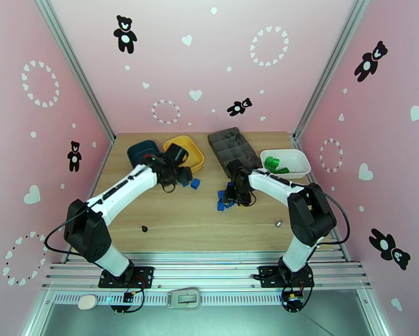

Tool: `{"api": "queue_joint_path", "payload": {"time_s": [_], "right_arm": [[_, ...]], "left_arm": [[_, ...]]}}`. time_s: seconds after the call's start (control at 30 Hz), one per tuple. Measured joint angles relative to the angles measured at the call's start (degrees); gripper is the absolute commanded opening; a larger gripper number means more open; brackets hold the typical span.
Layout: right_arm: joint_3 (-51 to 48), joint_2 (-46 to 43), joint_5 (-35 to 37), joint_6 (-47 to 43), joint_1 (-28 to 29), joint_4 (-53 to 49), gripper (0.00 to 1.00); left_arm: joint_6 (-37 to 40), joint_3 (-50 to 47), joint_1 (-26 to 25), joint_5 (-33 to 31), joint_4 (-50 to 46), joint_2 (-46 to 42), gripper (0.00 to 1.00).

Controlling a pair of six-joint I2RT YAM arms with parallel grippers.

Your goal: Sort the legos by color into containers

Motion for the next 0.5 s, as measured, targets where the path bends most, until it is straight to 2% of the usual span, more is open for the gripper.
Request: {"api": "queue_joint_path", "payload": {"time_s": [0.27,0.5], "right_arm": [[2.6,5.2,-0.1,0.1,2.0,-0.4,0.60],[9.3,10.1,0.3,-0.2,2.0,-1.3,0.57]], "left_arm": [[-3.3,-3.1,-0.2,-1.1,0.6,-4.7,0.78],[-3.3,-3.1,0.3,-1.2,0.6,-6.4,0.78]]}}
